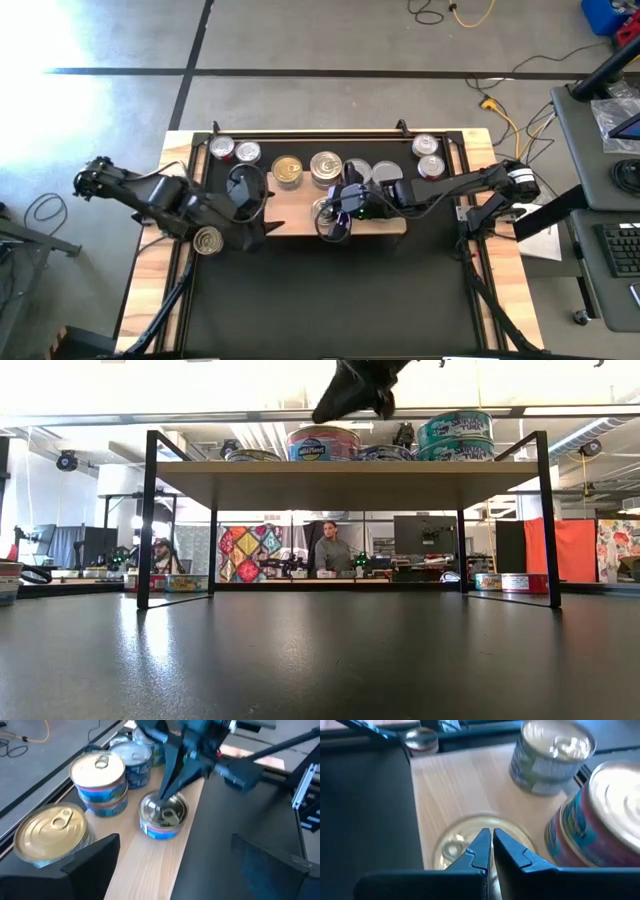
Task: Stack canned seafood by type on shelf
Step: Stack the blue pink tuna can on top of the blue pink tuna can on the shelf
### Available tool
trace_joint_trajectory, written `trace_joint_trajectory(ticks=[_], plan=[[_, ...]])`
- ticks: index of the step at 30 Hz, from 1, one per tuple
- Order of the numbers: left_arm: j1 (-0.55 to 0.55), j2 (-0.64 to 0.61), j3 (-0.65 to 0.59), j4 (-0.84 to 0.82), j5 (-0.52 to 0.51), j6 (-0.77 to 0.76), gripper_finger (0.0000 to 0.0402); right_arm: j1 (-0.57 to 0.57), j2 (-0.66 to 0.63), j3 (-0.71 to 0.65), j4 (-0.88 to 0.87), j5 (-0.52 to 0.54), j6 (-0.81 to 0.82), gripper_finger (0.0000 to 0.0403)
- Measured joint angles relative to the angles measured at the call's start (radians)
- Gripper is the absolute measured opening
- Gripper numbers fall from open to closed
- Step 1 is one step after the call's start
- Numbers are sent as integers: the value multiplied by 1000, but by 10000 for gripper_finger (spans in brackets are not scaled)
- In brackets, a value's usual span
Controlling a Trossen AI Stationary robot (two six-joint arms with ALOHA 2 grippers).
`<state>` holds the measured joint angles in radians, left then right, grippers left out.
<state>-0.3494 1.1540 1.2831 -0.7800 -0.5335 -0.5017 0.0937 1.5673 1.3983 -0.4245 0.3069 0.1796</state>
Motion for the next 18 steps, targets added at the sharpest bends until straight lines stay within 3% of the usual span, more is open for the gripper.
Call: trace_joint_trajectory(ticks=[5, 10, 18], plan=[[-40, -24, 0, -113, 17, -68, 335, 0, -2, 80, 3, 5, -42, 12], [-123, -27, 0, -237, 59, -187, 280, 7, -2, 175, 1, 8, -90, 12], [-352, -31, 0, -461, 126, -566, 163, 86, -6, 319, -180, 35, -80, 12]])
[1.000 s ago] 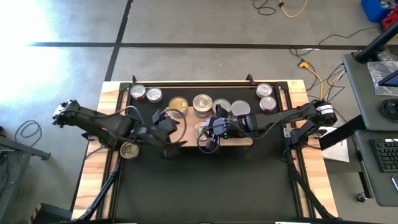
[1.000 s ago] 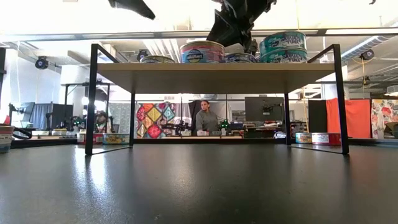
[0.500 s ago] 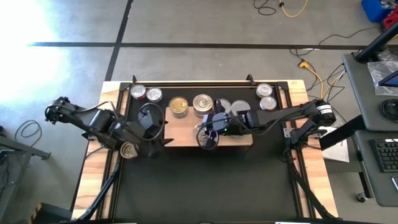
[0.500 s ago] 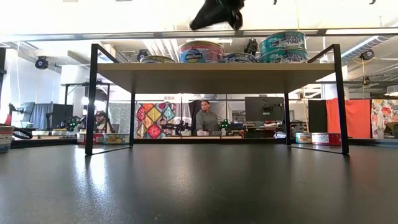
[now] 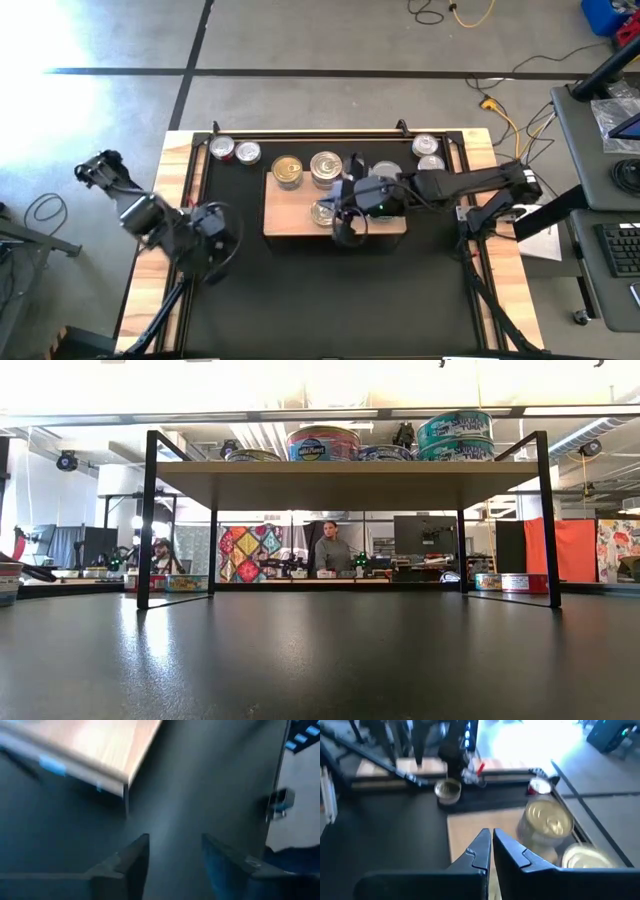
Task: Stack canned seafood by type on shelf
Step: Stack the blue pink tuna can on top of the blue pink tuna can on the shelf
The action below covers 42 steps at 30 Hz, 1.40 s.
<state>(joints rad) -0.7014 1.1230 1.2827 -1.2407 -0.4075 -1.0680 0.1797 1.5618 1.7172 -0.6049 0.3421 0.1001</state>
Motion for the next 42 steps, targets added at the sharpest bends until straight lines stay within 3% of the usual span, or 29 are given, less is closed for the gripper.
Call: trace_joint_trajectory(ticks=[6, 11, 17, 20, 23, 34, 37, 42], plan=[[-172, 7, -2, -128, -61, -268, 103, 60, -1, 14, -253, 56, 133, 12], [-202, 25, -2, -238, -69, -408, 79, 85, 0, -36, -284, 62, 206, 12], [-194, 2, -78, -313, 133, -453, 51, 131, 0, -38, -273, 85, 234, 12], [-186, -35, -163, -309, 159, -531, 12, 157, 0, -38, -273, 128, 234, 12], [-172, -50, -253, -290, 185, -577, 7, 174, 0, -38, -273, 156, 237, 12], [-22, 1, -479, -158, 331, -523, 0, 172, 0, -38, -273, 160, 233, 12], [70, 16, -517, -154, 372, -412, 0, 167, 0, -38, -273, 169, 229, 12], [197, 71, -544, -148, 331, -198, 0, 161, 0, -38, -274, 185, 225, 12]])
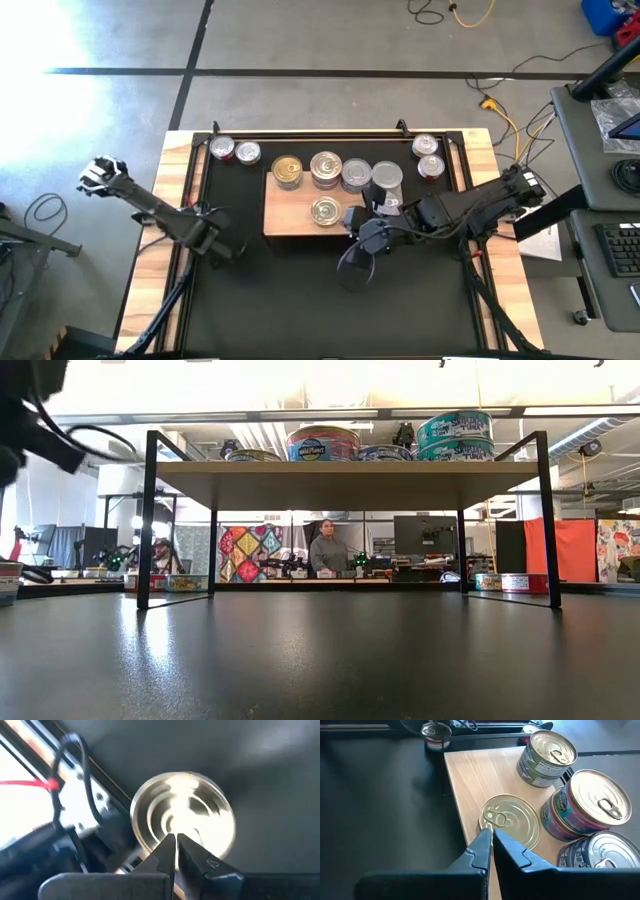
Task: Stack canned seafood by type on shelf
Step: Stack the blue pink tuna can on top of the blue pink tuna can on the shelf
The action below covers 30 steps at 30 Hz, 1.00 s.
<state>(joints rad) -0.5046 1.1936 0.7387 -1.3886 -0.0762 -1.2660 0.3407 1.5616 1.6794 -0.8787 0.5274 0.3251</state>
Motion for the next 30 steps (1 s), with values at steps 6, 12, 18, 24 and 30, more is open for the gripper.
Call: trace_joint_trajectory(ticks=[6, 12, 18, 24, 30], plan=[[38, 83, -31, 50, -23, 142, 0, 2, 0, 0, -5, -1, 16, 12], [36, 202, -27, 54, -67, 131, 0, 2, 0, 0, -6, -1, 16, 12], [14, 309, -24, 63, -83, 146, 0, 2, 0, 0, -6, -2, 16, 12], [-54, 302, -18, 122, -95, 150, 0, 13, 0, 0, -8, -4, 23, 12], [-137, 299, 41, 146, -72, 104, 0, 20, -1, 0, -10, -10, 23, 12]])
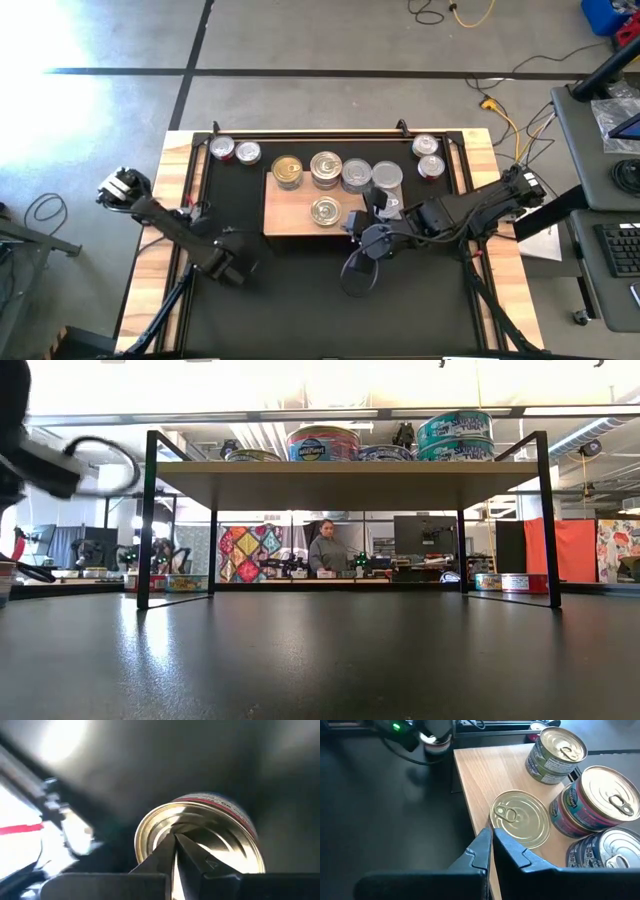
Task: Stack canned seafood by type on shelf
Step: Stack the blue pink tuna can on top of the blue pink tuna can on the shelf
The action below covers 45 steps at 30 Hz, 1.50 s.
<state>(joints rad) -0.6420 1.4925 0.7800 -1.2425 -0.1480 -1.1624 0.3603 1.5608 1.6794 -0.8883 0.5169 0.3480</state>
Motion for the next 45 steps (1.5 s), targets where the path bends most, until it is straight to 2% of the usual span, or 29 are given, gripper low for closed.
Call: trace_joint_trajectory(ticks=[4, 7, 9, 15, 18, 20, 26, 29, 32, 37, 45], plan=[[-57, -3, 70, 134, 7, 33, 0, 2, -1, 0, -3, 0, -2, 12], [-103, -4, 107, 324, 5, 130, 0, 2, -1, 0, -7, 0, -7, 12], [-129, 0, 133, 390, 8, 175, 0, 2, -1, 0, -15, 0, -11, 12], [-161, -3, 238, 290, -75, 130, 0, 2, -2, 0, -25, 0, -35, 12], [-173, -3, 267, 232, -67, 95, 0, 2, -2, 0, -25, 0, -37, 12], [-186, -5, 271, 196, -29, 75, 0, 2, -2, 0, -25, 0, -45, 12], [-221, -5, 213, 116, 195, -56, 0, 8, -2, 0, -40, 0, -48, 12], [-239, -6, 159, 135, 257, -106, 0, 9, -2, 0, -53, 0, -52, 12], [-248, -6, 113, 244, 297, -149, 0, 9, -2, 0, -56, 0, -60, 12], [-250, -6, 73, 507, 250, -213, 0, 8, -2, 0, -86, 0, -72, 12], [-235, 81, 70, 820, 25, -235, 0, 11, -2, 0, -118, -4, -105, 12]])
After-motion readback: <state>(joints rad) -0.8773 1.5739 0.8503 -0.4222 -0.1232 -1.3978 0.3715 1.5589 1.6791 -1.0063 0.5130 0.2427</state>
